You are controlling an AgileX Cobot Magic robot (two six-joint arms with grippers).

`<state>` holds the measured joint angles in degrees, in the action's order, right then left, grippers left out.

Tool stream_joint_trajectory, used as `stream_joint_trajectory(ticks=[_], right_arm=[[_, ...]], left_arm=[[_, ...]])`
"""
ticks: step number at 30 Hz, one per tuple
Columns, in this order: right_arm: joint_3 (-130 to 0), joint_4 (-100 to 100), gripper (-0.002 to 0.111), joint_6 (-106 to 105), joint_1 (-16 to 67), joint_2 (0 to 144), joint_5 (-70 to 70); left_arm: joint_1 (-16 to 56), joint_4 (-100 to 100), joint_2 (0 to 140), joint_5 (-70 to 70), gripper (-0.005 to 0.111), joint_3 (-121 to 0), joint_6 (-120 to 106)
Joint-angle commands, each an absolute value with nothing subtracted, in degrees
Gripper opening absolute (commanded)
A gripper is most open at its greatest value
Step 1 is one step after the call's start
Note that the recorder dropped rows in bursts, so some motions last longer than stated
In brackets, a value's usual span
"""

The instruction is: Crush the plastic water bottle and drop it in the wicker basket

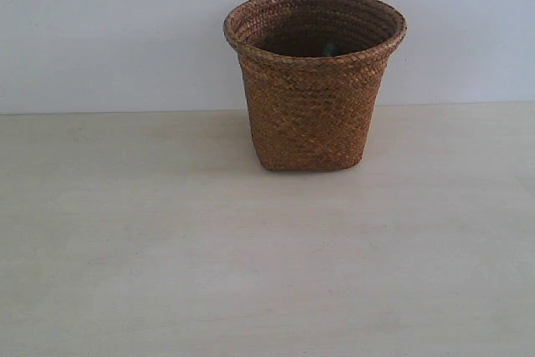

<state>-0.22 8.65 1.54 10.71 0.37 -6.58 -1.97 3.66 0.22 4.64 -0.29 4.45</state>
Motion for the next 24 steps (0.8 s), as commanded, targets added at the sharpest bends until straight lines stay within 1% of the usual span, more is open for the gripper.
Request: stream_joint_trajectory(ticks=[1,5,24], right_arm=[[0.0,8.63,0.0,1.4,10.45,0.0,-6.06],[0.0,8.63,0.0,1.4,10.45,0.0,-6.06],[0.0,8.63,0.0,1.4,10.45,0.0,-6.06]], left_arm=[[-2.16,3.58,0.0,9.6,0.004,0.0,0.79],[-2.16,3.58,0.0,12.51,0.004,0.0,-2.39],[-2.16,3.58,0.0,17.06,0.004,0.0,-5.5]])
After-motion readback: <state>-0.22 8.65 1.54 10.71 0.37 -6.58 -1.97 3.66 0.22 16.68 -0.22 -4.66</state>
